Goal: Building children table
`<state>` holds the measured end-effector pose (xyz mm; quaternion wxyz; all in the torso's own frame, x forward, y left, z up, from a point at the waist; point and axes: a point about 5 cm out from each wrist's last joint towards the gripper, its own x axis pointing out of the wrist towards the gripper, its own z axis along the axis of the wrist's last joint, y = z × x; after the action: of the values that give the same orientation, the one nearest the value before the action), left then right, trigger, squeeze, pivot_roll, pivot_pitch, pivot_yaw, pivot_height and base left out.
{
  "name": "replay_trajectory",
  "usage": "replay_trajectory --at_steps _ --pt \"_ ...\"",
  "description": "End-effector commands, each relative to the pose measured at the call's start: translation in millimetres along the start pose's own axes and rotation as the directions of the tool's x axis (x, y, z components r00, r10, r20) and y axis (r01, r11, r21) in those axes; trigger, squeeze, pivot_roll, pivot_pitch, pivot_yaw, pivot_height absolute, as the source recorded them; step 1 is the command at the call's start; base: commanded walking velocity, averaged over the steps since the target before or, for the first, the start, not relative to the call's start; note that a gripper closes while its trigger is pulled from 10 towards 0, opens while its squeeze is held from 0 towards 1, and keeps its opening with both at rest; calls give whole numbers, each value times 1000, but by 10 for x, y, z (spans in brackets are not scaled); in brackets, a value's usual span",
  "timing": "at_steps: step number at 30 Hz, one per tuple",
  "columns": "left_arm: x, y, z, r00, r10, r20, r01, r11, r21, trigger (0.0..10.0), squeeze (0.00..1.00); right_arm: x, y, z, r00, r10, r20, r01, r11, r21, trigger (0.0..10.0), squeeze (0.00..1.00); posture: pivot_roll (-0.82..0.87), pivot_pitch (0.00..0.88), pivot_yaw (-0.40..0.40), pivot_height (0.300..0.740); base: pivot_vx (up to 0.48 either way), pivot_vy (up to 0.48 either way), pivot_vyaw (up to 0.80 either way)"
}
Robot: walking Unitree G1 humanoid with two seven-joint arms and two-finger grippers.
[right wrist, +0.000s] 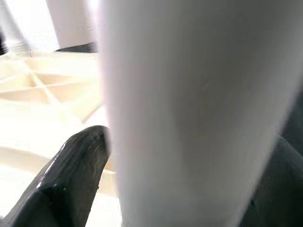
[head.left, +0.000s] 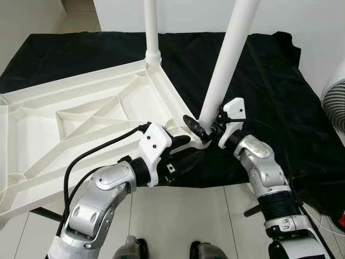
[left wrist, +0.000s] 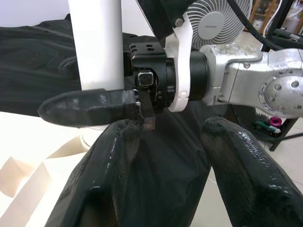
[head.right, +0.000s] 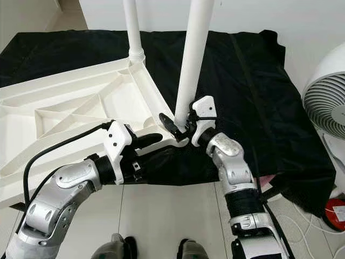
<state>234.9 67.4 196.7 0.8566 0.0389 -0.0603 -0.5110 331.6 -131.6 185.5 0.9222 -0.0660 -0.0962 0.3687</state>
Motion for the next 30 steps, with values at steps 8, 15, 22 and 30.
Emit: replay_trajectory --at_steps 8,15,22,30 --pt "-5 29 -27 997 82 -15 -82 997 0 10000 0 -16 -50 -34 987 152 -44 -153 988 -25 706 0 -19 142 36 740 0 0 0" --pt "-16 34 -24 996 87 -15 -87 996 -1 10000 0 -47 -55 -75 981 183 -67 -185 982 -23 2314 0 -15 144 32 740 0 0 0" --pt "-27 51 -19 996 92 -15 -92 996 1 10000 0 -29 -41 -102 991 119 -63 -118 993 15 10000 0 -13 150 31 740 0 0 0" --pt "-23 63 -20 995 96 -16 -96 995 6 10000 0 23 -3 -170 995 -39 -94 40 999 11 10000 0 -19 155 28 740 0 0 0"
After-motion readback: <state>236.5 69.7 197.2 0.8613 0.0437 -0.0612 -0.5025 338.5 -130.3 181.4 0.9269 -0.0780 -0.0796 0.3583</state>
